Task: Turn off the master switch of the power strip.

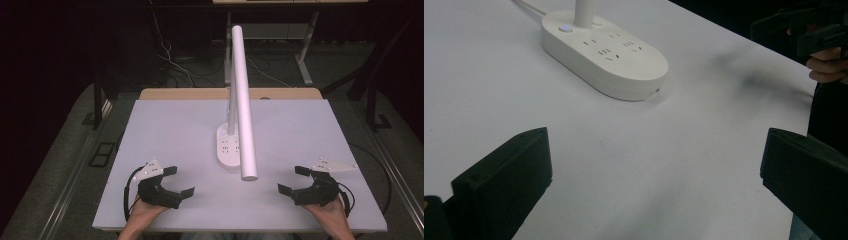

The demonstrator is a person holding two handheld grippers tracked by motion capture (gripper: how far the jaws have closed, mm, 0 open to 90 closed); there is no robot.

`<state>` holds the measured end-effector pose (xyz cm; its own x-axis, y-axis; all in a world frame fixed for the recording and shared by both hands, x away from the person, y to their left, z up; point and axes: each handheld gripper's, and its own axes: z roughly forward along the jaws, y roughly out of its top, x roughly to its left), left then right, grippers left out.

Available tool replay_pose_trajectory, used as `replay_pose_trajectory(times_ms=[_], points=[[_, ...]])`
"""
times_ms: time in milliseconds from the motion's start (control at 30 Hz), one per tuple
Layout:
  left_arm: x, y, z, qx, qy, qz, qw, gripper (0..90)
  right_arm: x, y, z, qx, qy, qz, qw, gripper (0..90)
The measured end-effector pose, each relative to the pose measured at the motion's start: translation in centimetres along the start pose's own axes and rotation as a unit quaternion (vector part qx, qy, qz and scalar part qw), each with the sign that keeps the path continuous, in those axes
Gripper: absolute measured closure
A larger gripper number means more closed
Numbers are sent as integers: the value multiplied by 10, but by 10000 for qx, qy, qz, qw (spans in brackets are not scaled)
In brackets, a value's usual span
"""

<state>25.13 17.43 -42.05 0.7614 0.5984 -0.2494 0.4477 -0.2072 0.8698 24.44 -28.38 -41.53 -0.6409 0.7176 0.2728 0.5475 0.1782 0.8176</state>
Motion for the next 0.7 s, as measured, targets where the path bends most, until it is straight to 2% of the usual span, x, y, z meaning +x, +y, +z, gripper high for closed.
replay_pose_trajectory(times_ms=[233, 467, 700], points=[[1, 1, -1, 25, 14, 49, 10000, 0, 0, 0, 0, 59, 39, -20, 10000, 0], [3, 1, -4, -31, 22, -22, 10000, 0, 1, 0, 1, 134, 63, 16, 9999, 1], [3, 2, -4, 9, 6, -4, 10000, 0, 0, -1, 1, 148, 66, 25, 9999, 1]])
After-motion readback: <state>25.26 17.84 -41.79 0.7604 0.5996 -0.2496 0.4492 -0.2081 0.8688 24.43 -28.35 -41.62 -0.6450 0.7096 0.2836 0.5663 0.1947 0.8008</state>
